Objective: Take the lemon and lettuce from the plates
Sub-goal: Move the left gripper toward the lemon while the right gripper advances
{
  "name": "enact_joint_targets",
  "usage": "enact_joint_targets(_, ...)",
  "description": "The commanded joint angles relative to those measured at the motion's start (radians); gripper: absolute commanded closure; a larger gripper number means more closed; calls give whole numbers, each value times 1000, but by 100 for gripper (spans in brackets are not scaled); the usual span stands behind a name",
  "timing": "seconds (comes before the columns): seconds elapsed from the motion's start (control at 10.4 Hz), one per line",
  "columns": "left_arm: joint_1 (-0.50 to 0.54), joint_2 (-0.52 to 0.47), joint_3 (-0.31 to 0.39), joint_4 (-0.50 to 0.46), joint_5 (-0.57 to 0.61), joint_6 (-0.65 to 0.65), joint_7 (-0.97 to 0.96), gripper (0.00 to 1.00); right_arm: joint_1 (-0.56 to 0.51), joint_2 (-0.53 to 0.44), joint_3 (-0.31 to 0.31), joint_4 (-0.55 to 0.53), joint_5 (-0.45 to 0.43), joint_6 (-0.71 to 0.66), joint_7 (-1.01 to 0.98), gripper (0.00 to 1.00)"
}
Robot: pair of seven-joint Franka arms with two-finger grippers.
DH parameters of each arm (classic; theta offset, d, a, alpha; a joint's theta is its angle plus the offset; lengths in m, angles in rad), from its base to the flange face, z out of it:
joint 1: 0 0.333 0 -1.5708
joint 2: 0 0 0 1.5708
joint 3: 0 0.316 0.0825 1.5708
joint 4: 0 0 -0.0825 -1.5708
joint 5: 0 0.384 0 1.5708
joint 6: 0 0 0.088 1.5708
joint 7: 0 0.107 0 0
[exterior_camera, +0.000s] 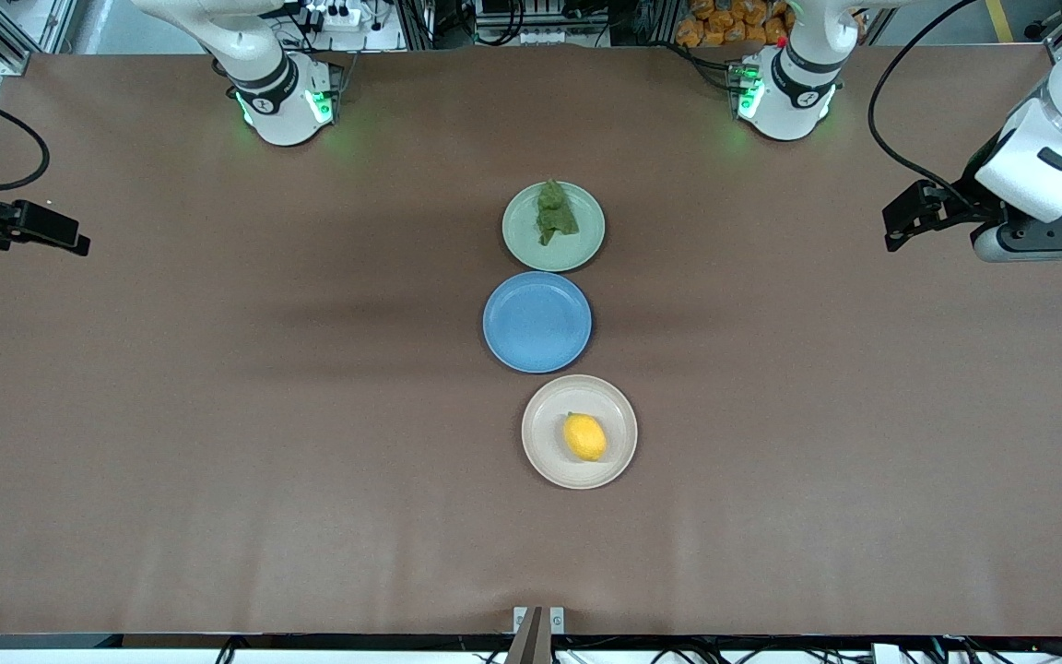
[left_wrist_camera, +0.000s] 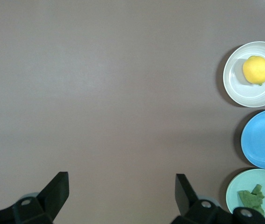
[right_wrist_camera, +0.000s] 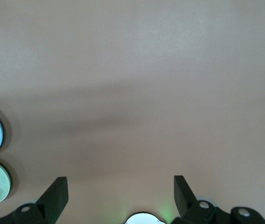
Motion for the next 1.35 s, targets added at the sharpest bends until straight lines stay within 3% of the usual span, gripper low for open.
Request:
enact_joint_targets(0.0, 8, 4, -4, 15, -2, -8, 18, 0, -3, -4, -1, -1, 0, -6, -9, 0)
enact_joint_targets(0.87, 8, 86, -4, 13, -33, 29, 10, 0, 0, -6, -1, -3, 0, -28, -9, 0)
enact_joint_targets(1.25, -33, 220, -15, 15, -35, 101, -82, 0, 46, -7, 8, -1, 17, -130, -4, 0)
